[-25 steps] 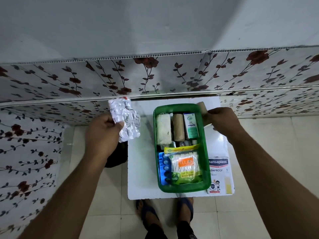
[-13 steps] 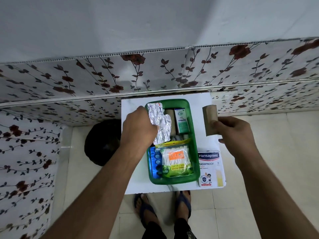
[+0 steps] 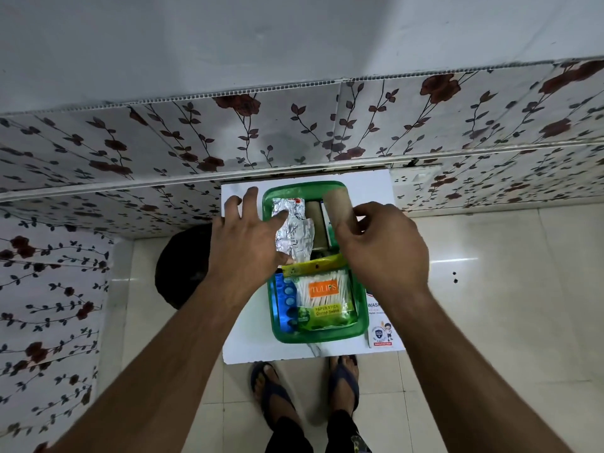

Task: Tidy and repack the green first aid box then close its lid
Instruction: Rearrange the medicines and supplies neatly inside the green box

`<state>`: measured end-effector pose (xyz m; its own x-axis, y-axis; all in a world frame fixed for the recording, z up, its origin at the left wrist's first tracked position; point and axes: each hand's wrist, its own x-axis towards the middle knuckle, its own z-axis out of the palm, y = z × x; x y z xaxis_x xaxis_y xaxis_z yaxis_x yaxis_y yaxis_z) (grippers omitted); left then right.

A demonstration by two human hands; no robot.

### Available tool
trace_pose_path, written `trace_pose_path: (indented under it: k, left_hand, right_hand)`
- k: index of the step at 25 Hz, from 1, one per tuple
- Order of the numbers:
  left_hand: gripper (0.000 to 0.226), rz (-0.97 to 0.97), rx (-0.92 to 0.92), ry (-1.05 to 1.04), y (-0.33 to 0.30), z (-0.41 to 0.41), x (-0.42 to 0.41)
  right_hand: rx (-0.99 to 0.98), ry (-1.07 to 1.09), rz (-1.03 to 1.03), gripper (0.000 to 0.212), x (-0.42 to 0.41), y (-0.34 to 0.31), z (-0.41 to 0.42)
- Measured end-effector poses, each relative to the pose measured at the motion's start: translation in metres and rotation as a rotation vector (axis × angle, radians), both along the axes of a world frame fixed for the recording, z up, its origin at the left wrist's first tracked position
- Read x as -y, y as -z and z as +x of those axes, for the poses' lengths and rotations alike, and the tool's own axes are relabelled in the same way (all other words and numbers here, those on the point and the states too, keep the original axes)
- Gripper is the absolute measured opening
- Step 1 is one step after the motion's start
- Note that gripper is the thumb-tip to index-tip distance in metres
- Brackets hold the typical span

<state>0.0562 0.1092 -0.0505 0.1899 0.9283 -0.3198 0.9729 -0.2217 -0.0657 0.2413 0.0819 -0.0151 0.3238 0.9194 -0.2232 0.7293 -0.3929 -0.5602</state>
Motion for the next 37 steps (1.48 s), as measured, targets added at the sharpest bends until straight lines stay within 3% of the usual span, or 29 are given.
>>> trace_pose_path:
  k: [4,11,14,18,21,24,28,33,37]
  left_hand:
    - [0.076,0.013,0.029,-0.014,0.003,0.0,-0.001]
    - [0.074,0.037,0.075,-0.033,0.004,-0.001,0.001]
    - [0.071,0.02,0.147,-0.057,-0.001,-0.006,0.004]
    - [0.038,0.122,0.409,-0.134,-0.027,-0.01,0.015]
    - [0.025,0.146,0.583,-0.147,-0.048,0.011,0.028]
    - [0.021,0.101,0.706,-0.096,-0.052,0.047,0.039]
    - [0.021,-0.009,0.764,-0.032,-0.038,0.093,0.047]
    - [0.019,-0.062,0.761,-0.042,-0.025,0.116,0.05]
    - [0.021,-0.116,0.815,-0.089,-0.027,0.126,0.05]
  right_hand:
    - [0.372,-0.156,0.11,0.036,-0.007,0.018,-0.021]
    - [0.406,-0.151,0.103,0.051,-0.007,0.036,-0.029]
    - [0.355,-0.128,0.11,0.044,-0.005,0.03,-0.021]
    - [0.168,0.042,0.182,0.026,0.025,0.01,0.019]
    - [0.002,0.224,-0.035,0.019,0.051,0.016,0.056]
    - [0.004,0.203,-0.308,0.035,0.075,0.045,0.08]
    - [0.009,0.14,-0.495,0.06,0.093,0.085,0.096]
    - [-0.154,0.239,-0.485,0.023,0.095,0.1,0.106]
    - [-0.299,0.304,-0.422,0.014,0.098,0.093,0.126]
